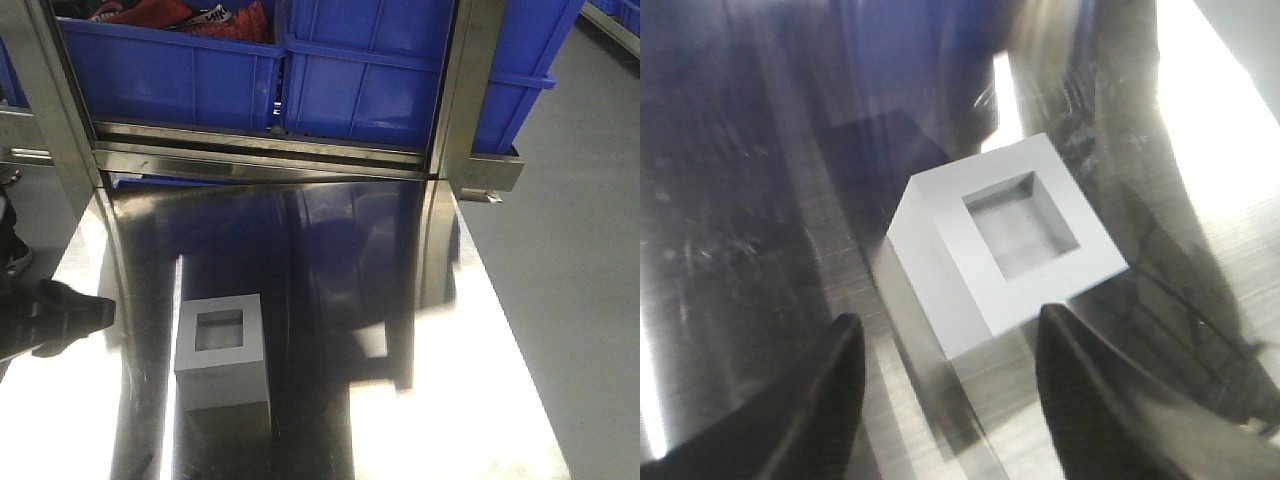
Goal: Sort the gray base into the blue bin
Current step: 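Lower the left gripper onto the gray hollow block and close on its wall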
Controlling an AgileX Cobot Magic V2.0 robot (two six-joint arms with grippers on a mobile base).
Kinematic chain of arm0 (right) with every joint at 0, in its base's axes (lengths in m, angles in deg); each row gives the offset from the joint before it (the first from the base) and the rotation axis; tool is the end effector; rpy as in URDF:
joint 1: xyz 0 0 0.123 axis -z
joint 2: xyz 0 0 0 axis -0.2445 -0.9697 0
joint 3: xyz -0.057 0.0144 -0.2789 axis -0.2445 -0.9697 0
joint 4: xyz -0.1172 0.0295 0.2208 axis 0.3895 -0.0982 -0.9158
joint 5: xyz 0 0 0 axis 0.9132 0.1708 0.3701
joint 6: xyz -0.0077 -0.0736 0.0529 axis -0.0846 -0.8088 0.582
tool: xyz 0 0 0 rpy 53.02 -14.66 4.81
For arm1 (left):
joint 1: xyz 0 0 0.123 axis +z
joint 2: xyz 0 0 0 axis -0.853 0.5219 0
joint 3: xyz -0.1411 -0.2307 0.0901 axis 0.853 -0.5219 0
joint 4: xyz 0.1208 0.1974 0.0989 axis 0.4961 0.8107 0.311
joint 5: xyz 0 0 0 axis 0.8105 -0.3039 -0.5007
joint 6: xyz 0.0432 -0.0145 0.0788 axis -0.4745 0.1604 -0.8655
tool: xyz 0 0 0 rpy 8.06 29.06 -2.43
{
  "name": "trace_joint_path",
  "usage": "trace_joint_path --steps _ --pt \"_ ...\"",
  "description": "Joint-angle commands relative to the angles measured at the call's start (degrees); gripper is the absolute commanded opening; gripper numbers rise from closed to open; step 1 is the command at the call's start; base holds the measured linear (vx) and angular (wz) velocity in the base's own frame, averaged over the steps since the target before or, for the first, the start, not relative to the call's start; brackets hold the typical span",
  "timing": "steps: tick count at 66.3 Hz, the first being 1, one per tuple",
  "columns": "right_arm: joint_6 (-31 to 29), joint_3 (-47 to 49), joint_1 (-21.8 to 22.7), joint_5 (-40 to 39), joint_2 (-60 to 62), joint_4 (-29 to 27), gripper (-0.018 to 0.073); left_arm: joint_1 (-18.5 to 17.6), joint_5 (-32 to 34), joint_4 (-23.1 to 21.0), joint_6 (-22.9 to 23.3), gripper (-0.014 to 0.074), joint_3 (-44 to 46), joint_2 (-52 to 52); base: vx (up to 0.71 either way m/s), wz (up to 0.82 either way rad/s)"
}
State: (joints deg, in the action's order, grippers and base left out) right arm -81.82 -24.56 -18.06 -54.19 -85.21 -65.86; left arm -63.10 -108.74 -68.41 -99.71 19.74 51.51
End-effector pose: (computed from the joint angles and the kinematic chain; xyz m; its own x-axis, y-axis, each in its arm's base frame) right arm 0.0566 0.0036 0.1929 -0.0460 -0.0383 -0.9982 -0.0672 0.9971 -0.0352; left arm 0.2033 -0.0518 0.2903 -0.7652 -0.0017 -0.6438 0.2801 0.8995 -0.3352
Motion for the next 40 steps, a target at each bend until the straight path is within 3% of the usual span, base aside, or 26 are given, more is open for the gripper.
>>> trace_joint_path --steps 1,9,15,22,30,35,40 --pt "-0.3 -0.8 0.3 -4.5 0.7 0.6 -0.0009 -0.9 1.5 -2.9 -0.8 0.0381 4.4 3.7 0.00 0.00" --pt "-0.3 -0.8 0.3 -4.5 0.7 0.6 -0.0009 -5.0 1.2 -2.2 0.5 0.0381 8.0 8.2 0.00 0.00" --pt "-0.3 -0.8 0.3 -4.5 0.7 0.6 -0.0009 -8.5 1.9 1.4 4.0 0.0381 10.7 11.1 0.00 0.00" --pt "-0.3 -0.8 0.3 -4.5 0.7 0.6 -0.0009 -12.3 1.8 10.0 13.0 0.0381 13.9 13.9 0.00 0.00" --pt "-0.3 -0.8 0.3 -4.5 0.7 0.6 -0.0009 -15.7 1.4 22.6 27.0 0.0381 17.3 16.0 0.00 0.00" --pt "-0.3 -0.8 0.3 -4.5 0.7 0.6 -0.0009 -17.9 1.4 26.6 31.9 0.0381 18.7 17.0 0.00 0.00" --pt "-0.3 -0.8 0.3 -4.5 0.7 0.6 -0.0009 -19.9 1.6 27.9 34.3 0.0381 19.4 17.8 0.00 0.00"
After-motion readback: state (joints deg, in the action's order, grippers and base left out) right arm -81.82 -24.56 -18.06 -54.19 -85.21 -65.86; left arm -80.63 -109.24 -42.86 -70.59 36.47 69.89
